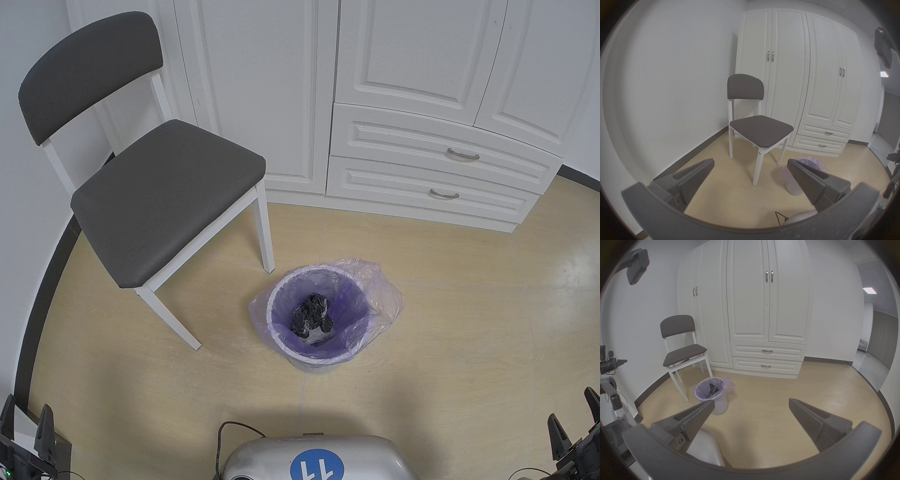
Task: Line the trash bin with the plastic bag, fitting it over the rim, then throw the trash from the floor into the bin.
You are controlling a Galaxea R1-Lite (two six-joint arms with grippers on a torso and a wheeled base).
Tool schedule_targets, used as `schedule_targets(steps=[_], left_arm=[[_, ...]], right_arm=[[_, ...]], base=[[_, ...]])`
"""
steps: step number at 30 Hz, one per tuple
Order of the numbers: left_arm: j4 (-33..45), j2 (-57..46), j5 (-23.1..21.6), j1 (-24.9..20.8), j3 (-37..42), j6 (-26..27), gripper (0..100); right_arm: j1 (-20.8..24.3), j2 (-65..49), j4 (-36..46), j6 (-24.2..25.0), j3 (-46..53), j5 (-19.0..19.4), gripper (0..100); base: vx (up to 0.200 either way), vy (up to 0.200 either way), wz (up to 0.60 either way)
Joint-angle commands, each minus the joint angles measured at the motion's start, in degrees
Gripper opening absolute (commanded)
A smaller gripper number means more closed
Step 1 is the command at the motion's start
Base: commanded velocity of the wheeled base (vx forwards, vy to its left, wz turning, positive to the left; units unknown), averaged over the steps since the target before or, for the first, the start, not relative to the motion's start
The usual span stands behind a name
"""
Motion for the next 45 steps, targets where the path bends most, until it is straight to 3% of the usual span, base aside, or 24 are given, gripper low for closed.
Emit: schedule_targets(steps=[1,18,26,37,45], left_arm=[[0.4,-0.8,0.0,0.0,0.9,-0.3,100],[1.8,-0.8,-2.2,0.0,0.6,1.1,100],[3.1,-0.8,-7.4,0.0,1.3,8.0,100],[2.6,-0.8,-5.8,0.0,1.4,5.5,100],[3.1,-0.6,-6.4,-0.1,1.3,8.8,100]], right_arm=[[0.0,-0.8,0.0,0.0,1.0,0.0,100],[0.0,-0.8,0.0,0.1,1.0,0.1,100],[0.0,-0.8,-0.2,0.1,1.0,-0.2,100],[0.0,-0.8,-0.2,0.4,1.0,-0.9,100],[-0.1,-0.8,-0.1,0.2,1.0,-0.8,100]], base=[[0.0,0.0,0.0],[0.0,0.0,0.0],[0.0,0.0,0.0],[0.0,0.0,0.0],[0.0,0.0,0.0]])
